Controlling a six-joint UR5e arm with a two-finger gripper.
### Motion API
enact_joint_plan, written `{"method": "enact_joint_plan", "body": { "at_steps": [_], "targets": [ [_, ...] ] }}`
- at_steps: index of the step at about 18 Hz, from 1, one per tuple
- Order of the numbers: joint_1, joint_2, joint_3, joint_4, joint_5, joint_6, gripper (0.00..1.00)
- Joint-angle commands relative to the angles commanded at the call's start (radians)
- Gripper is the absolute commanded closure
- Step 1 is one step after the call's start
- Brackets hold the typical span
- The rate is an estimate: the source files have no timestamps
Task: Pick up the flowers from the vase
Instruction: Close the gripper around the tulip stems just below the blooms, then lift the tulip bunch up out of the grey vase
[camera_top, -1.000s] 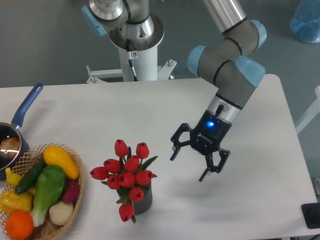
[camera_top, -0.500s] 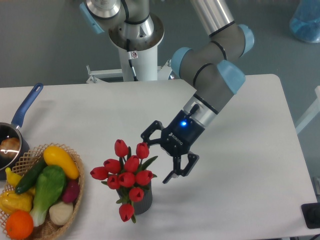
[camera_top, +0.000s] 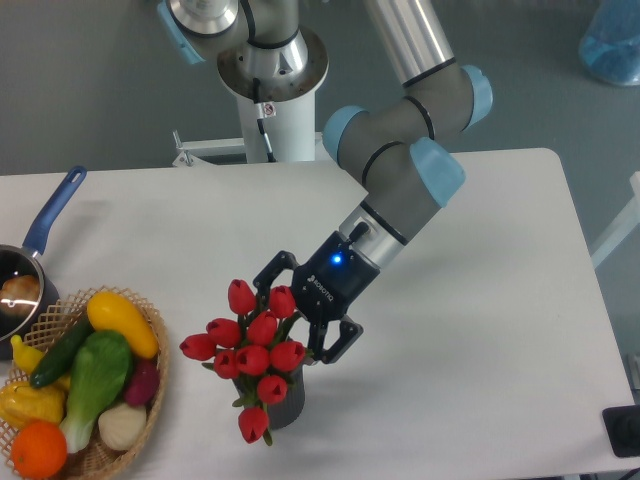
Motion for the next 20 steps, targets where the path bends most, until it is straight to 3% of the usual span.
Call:
{"method": "enact_joint_plan", "body": {
  "at_steps": [1, 2, 10, 20],
  "targets": [
    [0.0, 0.0, 0.0, 0.0, 0.0, 0.002, 0.98],
    [0.002, 0.0, 0.0, 0.002, 0.0, 0.003, 1.0],
    [0.021, 0.014, 0.008, 0.002, -0.005, -0.003, 1.0],
    [0.063, 0.092, 0.009, 0.0, -0.116, -0.089, 1.0]
  ]
}}
